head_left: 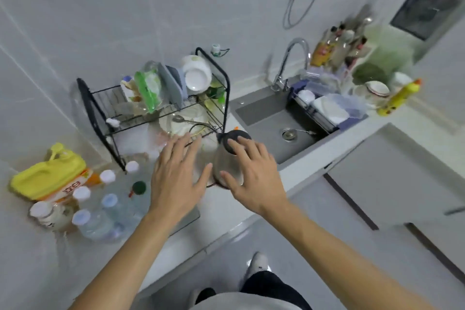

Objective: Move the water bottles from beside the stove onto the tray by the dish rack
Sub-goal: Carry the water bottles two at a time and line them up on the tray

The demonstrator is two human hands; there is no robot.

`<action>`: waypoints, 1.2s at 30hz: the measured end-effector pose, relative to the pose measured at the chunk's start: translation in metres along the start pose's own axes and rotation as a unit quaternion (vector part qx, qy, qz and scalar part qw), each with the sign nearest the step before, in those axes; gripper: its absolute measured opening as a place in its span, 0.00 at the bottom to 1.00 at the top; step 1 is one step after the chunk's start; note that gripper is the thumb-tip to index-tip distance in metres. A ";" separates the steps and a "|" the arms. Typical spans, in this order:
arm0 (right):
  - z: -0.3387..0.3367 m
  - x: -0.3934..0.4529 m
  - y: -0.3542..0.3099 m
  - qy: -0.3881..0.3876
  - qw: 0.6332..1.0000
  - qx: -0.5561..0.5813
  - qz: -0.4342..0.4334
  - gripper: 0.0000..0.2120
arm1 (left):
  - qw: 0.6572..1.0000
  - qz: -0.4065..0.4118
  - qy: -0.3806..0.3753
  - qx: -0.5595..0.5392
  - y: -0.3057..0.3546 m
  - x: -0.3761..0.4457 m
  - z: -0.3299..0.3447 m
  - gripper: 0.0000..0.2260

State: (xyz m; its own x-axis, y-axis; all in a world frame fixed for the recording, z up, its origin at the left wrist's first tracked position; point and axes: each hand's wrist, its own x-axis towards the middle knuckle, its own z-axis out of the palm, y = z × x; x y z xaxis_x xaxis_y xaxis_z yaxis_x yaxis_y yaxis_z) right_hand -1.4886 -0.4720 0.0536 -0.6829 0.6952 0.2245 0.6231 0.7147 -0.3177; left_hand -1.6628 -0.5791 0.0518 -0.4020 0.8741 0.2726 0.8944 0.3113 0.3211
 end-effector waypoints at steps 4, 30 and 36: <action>-0.037 -0.059 0.071 0.038 0.990 -0.026 0.137 0.33 | 0.992 0.113 -0.044 -0.030 0.082 0.022 0.033 0.28; -0.290 -0.429 0.510 0.245 0.783 -0.087 0.565 0.33 | 0.830 0.510 -0.177 -0.138 0.763 -0.004 0.242 0.30; -0.331 -0.477 0.622 0.252 0.734 -0.106 0.622 0.34 | 0.789 0.565 -0.182 -0.158 0.915 0.002 0.311 0.30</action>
State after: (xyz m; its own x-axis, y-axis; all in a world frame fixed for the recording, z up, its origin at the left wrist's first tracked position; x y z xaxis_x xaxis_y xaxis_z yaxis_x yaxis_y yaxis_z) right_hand -0.6492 -0.3333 0.0539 0.6588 0.7217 0.2125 0.7268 -0.5377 -0.4273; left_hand -0.7847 -0.1762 0.0637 0.7510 0.5944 0.2875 0.5250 -0.8017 0.2859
